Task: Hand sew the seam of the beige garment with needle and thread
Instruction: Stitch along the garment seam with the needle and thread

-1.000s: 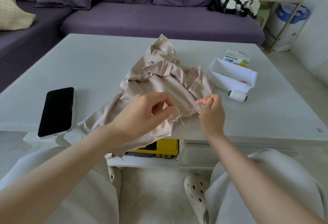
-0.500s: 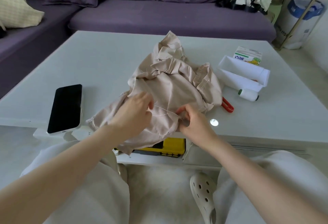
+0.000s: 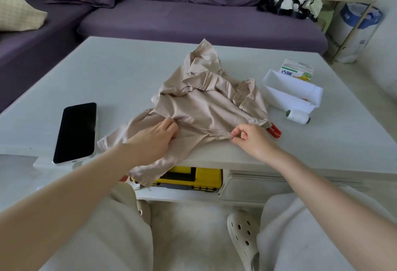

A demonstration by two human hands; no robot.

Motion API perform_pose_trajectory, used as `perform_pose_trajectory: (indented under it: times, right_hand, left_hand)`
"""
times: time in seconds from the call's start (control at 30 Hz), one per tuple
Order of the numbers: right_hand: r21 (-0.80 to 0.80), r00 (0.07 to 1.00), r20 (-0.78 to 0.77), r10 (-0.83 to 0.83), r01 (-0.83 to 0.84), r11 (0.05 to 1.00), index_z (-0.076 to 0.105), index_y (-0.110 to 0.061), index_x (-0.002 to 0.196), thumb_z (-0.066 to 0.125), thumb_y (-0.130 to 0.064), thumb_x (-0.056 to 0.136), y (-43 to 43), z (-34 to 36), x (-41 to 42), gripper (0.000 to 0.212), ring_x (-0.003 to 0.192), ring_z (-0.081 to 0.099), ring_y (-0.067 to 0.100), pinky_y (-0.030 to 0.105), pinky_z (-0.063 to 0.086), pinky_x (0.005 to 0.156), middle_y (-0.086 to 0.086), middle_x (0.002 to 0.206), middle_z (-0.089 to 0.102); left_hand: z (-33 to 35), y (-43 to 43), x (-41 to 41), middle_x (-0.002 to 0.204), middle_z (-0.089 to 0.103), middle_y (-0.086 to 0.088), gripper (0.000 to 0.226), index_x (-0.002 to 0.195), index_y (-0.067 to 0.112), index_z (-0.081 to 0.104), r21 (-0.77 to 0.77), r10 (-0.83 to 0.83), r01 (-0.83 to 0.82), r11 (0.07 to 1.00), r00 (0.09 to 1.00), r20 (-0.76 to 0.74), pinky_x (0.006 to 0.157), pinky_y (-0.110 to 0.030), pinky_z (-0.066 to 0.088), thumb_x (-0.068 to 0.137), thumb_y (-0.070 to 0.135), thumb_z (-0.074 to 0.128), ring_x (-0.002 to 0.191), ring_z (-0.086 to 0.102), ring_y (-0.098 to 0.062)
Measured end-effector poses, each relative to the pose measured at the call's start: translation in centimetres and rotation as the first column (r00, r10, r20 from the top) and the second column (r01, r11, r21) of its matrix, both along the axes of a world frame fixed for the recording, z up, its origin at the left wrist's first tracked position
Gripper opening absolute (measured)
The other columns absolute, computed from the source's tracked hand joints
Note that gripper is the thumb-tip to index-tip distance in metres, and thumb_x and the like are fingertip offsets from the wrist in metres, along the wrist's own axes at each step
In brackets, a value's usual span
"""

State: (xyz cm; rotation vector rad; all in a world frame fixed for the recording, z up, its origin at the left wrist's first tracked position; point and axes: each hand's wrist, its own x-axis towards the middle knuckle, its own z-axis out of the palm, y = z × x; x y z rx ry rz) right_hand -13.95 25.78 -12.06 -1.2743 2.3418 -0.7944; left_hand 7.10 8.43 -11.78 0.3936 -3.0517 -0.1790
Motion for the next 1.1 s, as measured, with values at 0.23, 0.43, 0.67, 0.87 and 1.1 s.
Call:
perform_pose_trajectory:
  times: [0.23, 0.43, 0.67, 0.87, 1.1]
  right_hand:
    - [0.138, 0.990, -0.080, 0.121, -0.109, 0.984, 0.061, -0.020, 0.081, 0.062, -0.019, 0.090, -1.5, 1.6, -0.4, 0.009, 0.052, 0.040, 0.005, 0.020, 0.032, 0.053, -0.010, 0.056, 0.043]
    - [0.281, 0.999, 0.004, 0.048, -0.047, 0.959, 0.052, -0.024, 0.097, 0.055, -0.025, 0.088, -2.4, 1.5, -1.4, 0.009, 0.092, 0.052, 0.012, 0.024, 0.040, 0.070, -0.008, 0.096, 0.052]
    - [0.294, 0.991, 0.133, -0.027, -0.014, 0.956, 0.057, -0.013, 0.084, 0.051, -0.011, 0.085, -3.0, 1.9, -1.0, 0.006, 0.066, 0.048, 0.011, 0.024, 0.034, 0.057, -0.002, 0.074, 0.052]
    - [0.233, 0.980, 0.185, -0.078, 0.034, 0.972, 0.046, -0.008, 0.135, 0.041, -0.016, 0.098, -2.2, 3.1, -0.8, 0.039, 0.098, 0.054, 0.019, 0.030, 0.042, 0.083, 0.003, 0.104, 0.056]
    - [-0.016, 0.989, 0.143, -0.038, 0.041, 0.999, 0.063, -0.015, 0.119, 0.036, -0.015, 0.102, -2.7, 2.7, 0.0, 0.032, 0.074, 0.052, -0.001, 0.004, 0.035, 0.057, -0.011, 0.089, 0.061]
  left_hand:
    - [0.0, -1.1, -1.1, 0.077, 0.057, -0.004, 0.039, 0.075, 0.012, 0.056, -0.240, -0.028, 0.002, 0.971, 0.994, -0.104, 0.062, -0.030, 0.053, 0.051, -0.009, 0.077, 0.069, 0.061, -0.021]
    - [0.7, 1.9, -2.9, 0.073, 0.053, -0.004, 0.030, 0.071, 0.011, 0.056, -0.191, 0.025, -0.083, 0.978, 0.957, -0.288, 0.066, -0.032, 0.030, 0.051, -0.011, 0.063, 0.064, 0.052, -0.024]
    - [0.5, 4.8, -3.4, 0.084, 0.056, 0.000, 0.021, 0.086, 0.013, 0.056, 0.003, 0.028, -0.028, 1.000, 0.981, -0.194, 0.065, -0.032, 0.048, 0.081, 0.031, 0.047, 0.074, 0.056, -0.021]
    - [-0.1, 4.8, -4.2, 0.107, 0.056, -0.001, 0.026, 0.110, 0.014, 0.050, 0.033, 0.071, -0.069, 0.997, 0.995, -0.074, 0.087, -0.041, 0.044, 0.091, 0.032, 0.050, 0.102, 0.051, -0.025]
    - [-1.0, 4.7, -5.5, 0.079, 0.062, 0.001, 0.033, 0.086, 0.014, 0.065, -0.045, 0.074, -0.085, 0.995, 0.976, -0.207, 0.052, -0.033, 0.050, 0.064, 0.032, 0.080, 0.070, 0.062, -0.021]
